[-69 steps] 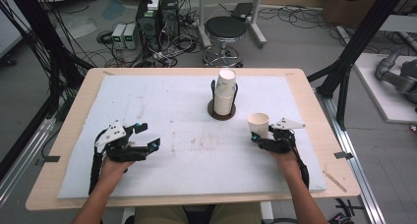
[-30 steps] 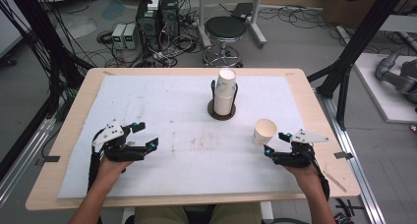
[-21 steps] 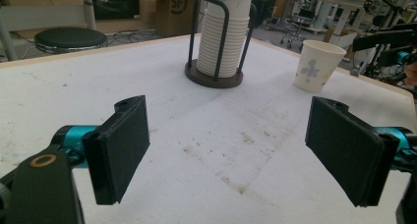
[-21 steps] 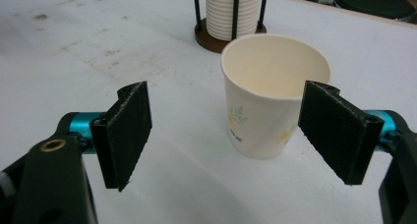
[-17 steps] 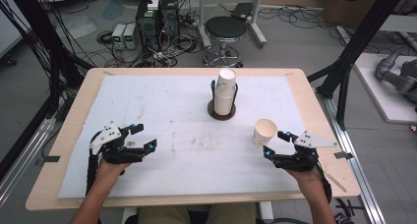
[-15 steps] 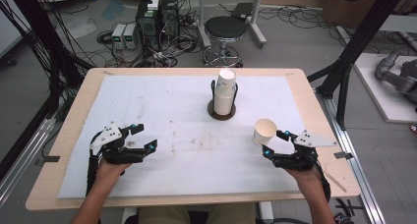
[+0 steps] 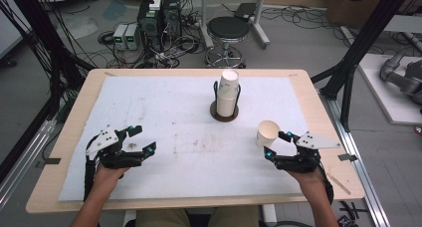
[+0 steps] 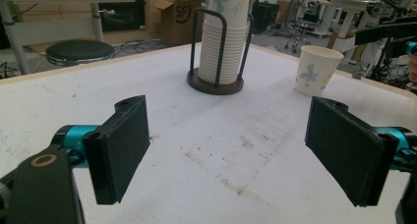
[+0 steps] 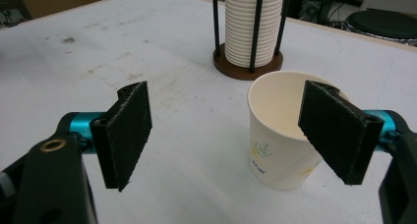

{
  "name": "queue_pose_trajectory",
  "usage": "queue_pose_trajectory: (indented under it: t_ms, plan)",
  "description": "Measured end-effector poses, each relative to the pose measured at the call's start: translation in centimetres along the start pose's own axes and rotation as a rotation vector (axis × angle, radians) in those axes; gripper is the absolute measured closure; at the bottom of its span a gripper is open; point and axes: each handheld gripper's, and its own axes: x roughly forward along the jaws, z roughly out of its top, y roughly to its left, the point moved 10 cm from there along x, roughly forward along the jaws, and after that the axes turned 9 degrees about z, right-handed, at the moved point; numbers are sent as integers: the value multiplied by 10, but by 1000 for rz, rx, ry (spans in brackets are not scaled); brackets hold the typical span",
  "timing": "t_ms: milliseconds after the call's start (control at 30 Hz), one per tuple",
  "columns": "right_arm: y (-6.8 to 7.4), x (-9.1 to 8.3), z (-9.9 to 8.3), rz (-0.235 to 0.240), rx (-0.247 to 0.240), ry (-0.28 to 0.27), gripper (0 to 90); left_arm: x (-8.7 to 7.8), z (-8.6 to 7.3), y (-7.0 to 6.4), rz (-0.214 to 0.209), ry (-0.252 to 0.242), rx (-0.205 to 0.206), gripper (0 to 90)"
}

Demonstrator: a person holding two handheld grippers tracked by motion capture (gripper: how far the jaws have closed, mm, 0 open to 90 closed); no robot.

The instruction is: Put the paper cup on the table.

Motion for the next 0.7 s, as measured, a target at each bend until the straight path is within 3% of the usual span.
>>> queue_pose_trajectory:
  t_ms: [700]
  plan:
    - [-1,5,4,-6,-10,-11,207,-5,-3,3,12,1,0,170]
